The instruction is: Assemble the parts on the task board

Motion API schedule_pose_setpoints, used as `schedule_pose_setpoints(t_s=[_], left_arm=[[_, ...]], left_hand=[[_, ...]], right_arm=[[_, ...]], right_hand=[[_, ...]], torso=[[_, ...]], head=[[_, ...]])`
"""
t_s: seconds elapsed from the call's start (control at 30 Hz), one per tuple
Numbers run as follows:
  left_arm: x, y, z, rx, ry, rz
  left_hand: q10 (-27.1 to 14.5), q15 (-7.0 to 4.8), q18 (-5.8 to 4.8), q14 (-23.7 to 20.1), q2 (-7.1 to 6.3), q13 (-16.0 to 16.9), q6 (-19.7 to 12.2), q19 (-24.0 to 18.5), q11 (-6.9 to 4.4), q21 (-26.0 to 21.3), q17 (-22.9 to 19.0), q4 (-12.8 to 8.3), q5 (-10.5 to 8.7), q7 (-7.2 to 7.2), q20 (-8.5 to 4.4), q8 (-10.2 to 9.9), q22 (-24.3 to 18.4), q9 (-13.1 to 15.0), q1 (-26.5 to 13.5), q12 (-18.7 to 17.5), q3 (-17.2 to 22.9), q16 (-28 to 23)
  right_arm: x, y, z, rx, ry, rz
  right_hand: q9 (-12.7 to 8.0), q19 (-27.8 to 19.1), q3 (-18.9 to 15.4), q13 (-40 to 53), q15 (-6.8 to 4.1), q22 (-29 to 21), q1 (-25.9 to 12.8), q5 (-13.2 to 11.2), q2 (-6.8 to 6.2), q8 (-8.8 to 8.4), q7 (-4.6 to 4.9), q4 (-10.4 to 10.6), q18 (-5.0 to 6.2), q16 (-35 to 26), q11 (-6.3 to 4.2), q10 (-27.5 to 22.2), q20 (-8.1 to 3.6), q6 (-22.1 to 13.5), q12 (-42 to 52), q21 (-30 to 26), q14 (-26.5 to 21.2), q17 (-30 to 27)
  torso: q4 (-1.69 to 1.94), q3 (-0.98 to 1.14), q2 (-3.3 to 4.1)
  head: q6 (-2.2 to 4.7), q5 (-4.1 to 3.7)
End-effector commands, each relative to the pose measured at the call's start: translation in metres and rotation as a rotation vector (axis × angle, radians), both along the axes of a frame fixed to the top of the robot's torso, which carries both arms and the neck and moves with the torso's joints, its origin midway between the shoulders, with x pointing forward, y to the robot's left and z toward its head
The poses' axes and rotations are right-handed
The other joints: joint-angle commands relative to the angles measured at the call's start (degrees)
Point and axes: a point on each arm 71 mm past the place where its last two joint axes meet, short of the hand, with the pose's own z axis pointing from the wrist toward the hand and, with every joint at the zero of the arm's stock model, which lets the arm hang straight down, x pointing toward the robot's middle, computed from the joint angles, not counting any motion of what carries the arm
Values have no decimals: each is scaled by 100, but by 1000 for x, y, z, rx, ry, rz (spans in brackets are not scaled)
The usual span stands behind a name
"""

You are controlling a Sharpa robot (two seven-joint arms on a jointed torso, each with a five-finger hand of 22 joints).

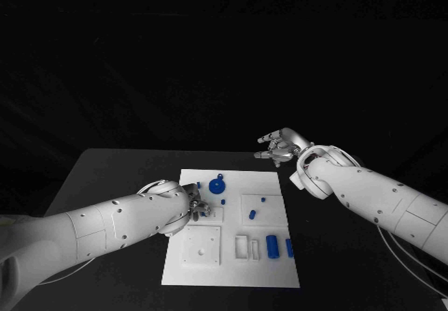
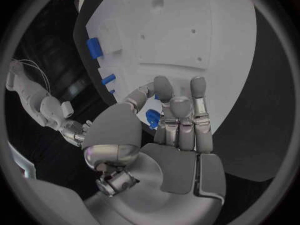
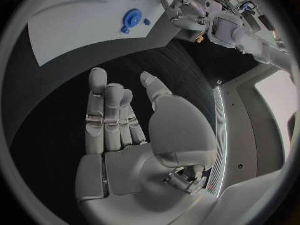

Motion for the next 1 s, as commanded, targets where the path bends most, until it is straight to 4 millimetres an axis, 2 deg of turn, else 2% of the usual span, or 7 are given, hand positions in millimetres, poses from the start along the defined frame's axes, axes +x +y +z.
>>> schedule_pose_setpoints(t_s=[0.03, 0.57, 0.87, 1.0], left_arm=[[-3, -4, -6, 11, 33, -22], [-4, -7, -7, 15, 46, -40], [-3, -7, -7, 14, 51, -46], [-2, -7, -7, 11, 54, -48]], left_hand=[[155, -30, -83, 15, 146, -12, 1095, 45, -84, -22, 21, 45, -46, -760, -5, 49, 100, 20, 131, 25, -1, 27], [170, -3, -16, 143, 194, -124, 1322, 96, -91, -65, 303, 189, -219, -809, 76, 21, 108, -5, 188, 238, -137, 100], [170, 14, 36, 179, 326, -147, 1406, 97, -93, -64, 424, 294, -256, -823, 137, -5, 110, -29, 127, 298, -138, 133], [168, 24, 82, 195, 433, -143, 1448, 97, -96, -51, 493, 336, -245, -835, 183, -24, 111, -28, -29, 337, -98, 159]], right_arm=[[0, 2, -1, -2, 11, 12], [1, 3, -2, -3, 18, 15], [1, 4, -3, -3, 20, 16], [2, 4, -3, -3, 21, 16]], right_hand=[[8, 194, 12, -5, -8, 7, -63, 36, 1, 6, -10, -6, 94, 38, -23, 10, -21, 37, 24, 1, 21, 1], [8, 199, 4, 1, -9, 32, -102, 47, 16, 5, -11, -3, 95, 30, -23, 10, -21, 42, 25, -35, 25, 7], [9, 200, 3, 2, -9, 34, -101, 59, 16, 6, -11, 2, 95, 29, -23, 9, -22, 44, 26, -37, 24, 7], [9, 200, 3, 2, -9, 34, -101, 59, 16, 6, -11, 2, 95, 29, -23, 9, -22, 44, 26, -37, 24, 7]], torso=[[1, -1, 1], [1, 1, -2], [2, -3, -2], [1, -2, -2]], head=[[-9, -8], [-24, -25], [-15, -31], [-14, -30]])
